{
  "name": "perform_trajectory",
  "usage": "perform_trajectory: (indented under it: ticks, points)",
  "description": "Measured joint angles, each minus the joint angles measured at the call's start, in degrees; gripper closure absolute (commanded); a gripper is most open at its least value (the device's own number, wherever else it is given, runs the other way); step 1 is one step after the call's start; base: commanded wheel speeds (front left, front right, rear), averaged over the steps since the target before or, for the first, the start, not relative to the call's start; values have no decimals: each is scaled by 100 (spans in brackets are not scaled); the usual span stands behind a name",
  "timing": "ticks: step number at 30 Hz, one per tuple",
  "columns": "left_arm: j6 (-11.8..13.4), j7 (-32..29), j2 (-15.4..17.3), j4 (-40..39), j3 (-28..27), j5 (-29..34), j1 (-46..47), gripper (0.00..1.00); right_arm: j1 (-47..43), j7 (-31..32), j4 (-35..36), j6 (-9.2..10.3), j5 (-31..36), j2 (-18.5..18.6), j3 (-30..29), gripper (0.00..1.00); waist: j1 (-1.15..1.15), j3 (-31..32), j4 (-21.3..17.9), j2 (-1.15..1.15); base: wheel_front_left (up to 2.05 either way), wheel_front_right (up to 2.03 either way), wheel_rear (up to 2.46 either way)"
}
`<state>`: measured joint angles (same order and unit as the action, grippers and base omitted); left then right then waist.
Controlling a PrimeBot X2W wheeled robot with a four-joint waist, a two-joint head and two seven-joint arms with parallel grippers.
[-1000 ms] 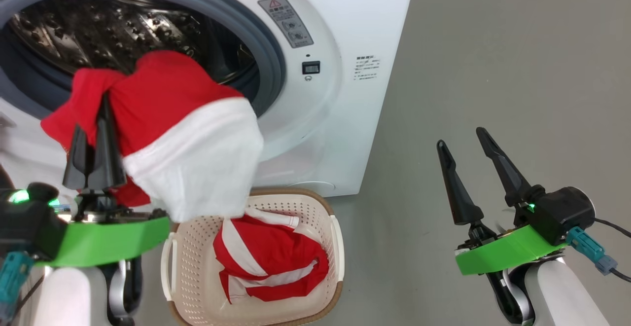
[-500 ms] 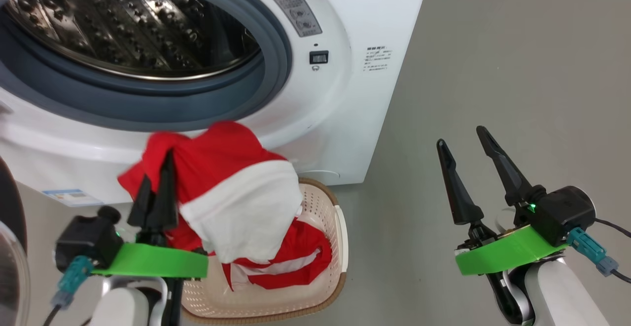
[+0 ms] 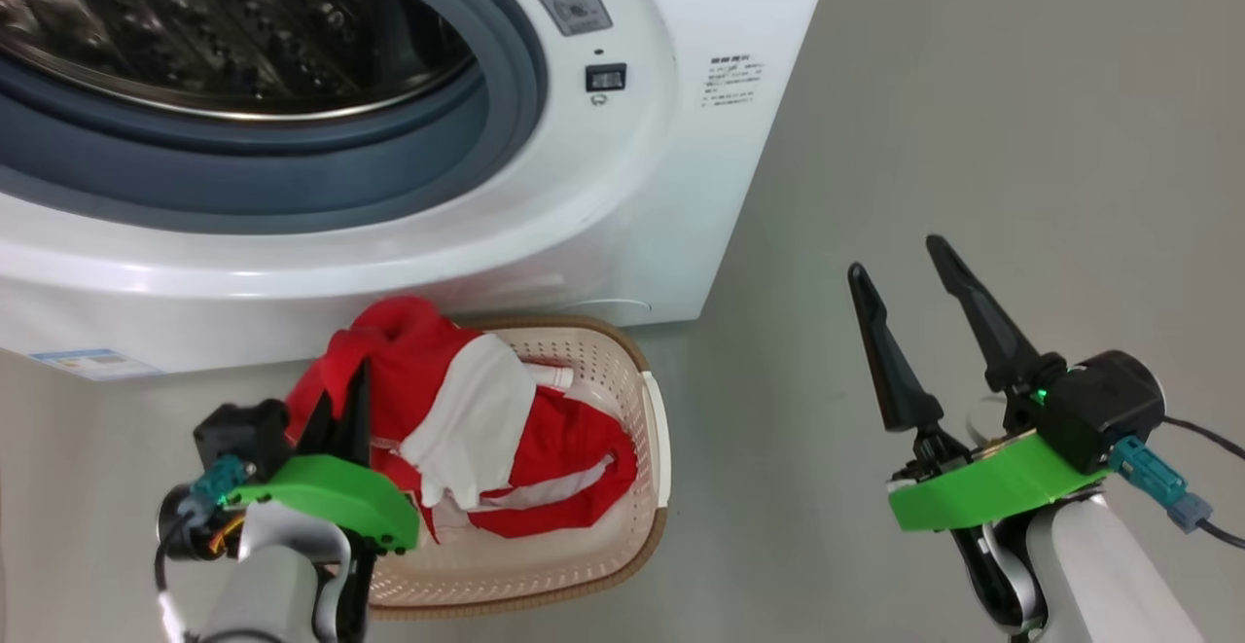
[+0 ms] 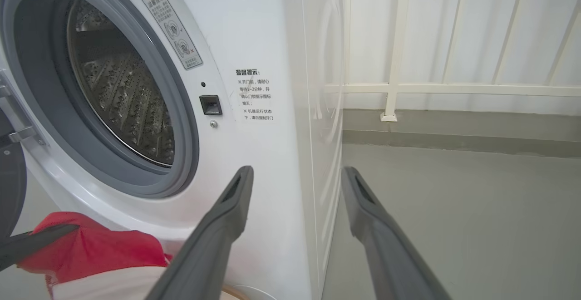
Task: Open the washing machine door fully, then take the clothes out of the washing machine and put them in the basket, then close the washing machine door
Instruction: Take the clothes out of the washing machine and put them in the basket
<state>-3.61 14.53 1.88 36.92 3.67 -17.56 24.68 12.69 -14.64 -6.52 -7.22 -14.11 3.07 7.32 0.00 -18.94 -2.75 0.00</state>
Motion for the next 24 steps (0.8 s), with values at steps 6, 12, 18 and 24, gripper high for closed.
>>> perform_trajectory:
  ticks: [6,12,18,24]
  points:
    - [-91,0,-13,1185,56,-2,614,100,167,0,7,0,1,1,35,0,0,-252,-86,0,0,0,0]
    - [-190,-1,-23,2091,215,-186,1239,100,305,0,18,0,9,1,102,0,0,-564,-154,0,0,0,0]
    - [-204,-218,-51,2985,411,-491,1774,100,475,0,19,0,8,2,225,0,0,-889,-210,0,0,0,0]
    - [-204,-293,-53,3419,601,-700,2052,100,595,0,-4,0,8,3,331,0,0,-1170,-269,0,0,0,0]
